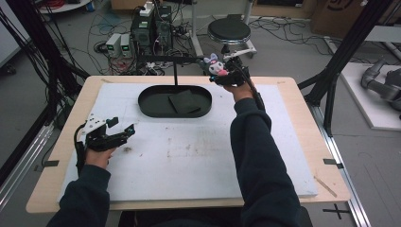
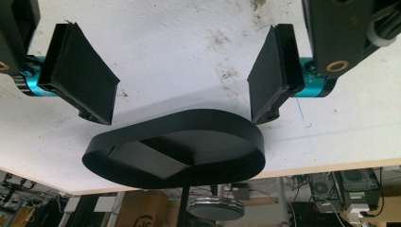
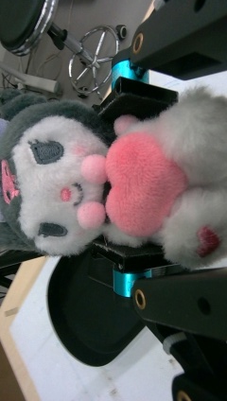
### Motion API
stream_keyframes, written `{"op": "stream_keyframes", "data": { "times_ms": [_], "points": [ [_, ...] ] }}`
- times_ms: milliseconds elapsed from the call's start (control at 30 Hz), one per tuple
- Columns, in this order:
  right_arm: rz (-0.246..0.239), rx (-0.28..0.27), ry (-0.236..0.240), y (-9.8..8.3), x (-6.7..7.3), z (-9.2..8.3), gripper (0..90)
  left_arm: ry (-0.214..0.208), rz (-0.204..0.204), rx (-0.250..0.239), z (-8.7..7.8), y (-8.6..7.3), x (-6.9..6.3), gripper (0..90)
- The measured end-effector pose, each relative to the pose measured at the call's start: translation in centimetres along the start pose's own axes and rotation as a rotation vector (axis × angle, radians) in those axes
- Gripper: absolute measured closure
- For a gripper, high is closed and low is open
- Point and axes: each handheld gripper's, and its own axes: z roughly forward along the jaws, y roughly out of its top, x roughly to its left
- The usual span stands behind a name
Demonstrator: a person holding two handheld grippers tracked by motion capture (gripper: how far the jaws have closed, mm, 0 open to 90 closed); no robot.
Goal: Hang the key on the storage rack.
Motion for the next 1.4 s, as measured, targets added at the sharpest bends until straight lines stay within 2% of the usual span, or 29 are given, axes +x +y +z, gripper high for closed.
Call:
{"op": "stream_keyframes", "data": {
  "times_ms": [100,167,233,367,533,700,833,867,967,1033,1133,1200,1233,1400],
  "points": [
    [-0.005,0.041,-0.007,-0.5,-0.1,0.2,43.1,-0.002,0.002,0.003,0.1,0.0,-0.1,24.4],
    [0.01,0.057,-0.005,-0.8,-0.2,0.5,43.4,-0.003,0.003,0.003,0.1,0.0,-0.1,24.4],
    [0.007,0.089,-0.021,-1.1,-0.3,1.1,43.5,-0.003,0.003,0.003,0.0,0.0,-0.1,24.4],
    [0.009,0.136,-0.023,-1.6,0.1,2.5,43.7,-0.002,-0.003,0.001,0.1,0.0,0.0,24.4],
    [0.016,0.143,-0.059,-1.7,1.1,4.1,43.3,-0.002,-0.003,0.001,0.0,0.0,-0.1,24.4],
    [0.035,0.15,-0.067,-2.0,1.9,5.7,43.3,-0.001,0.0,0.002,0.0,0.0,0.0,24.4],
    [0.057,0.14,-0.069,-2.3,1.9,6.4,42.3,-0.001,0.0,0.002,0.0,0.0,0.0,24.4],
    [0.074,0.135,-0.064,-2.3,2.0,6.5,40.5,-0.001,0.001,0.002,0.0,0.0,0.0,24.4],
    [0.085,0.126,-0.056,-2.5,2.0,6.7,29.6,-0.002,-0.002,0.001,0.1,0.0,0.0,24.4],
    [0.078,0.128,-0.058,-2.6,2.0,6.6,26.1,-0.002,0.001,0.004,0.1,0.0,-0.1,24.4],
    [0.082,0.089,-0.047,-2.6,1.8,5.8,23.8,-0.004,0.004,0.003,0.0,0.0,-0.1,24.4],
    [0.134,0.047,0.003,-2.6,1.4,4.8,23.9,-0.003,0.003,0.004,0.0,0.0,-0.1,24.4],
    [0.142,0.024,0.024,-2.6,1.2,4.2,24.8,-0.004,0.001,0.003,0.1,0.0,-0.1,24.4],
    [0.086,-0.027,0.042,-2.3,0.6,0.1,24.1,-0.008,0.0,0.003,0.1,0.0,-0.1,24.4]
  ]
}}
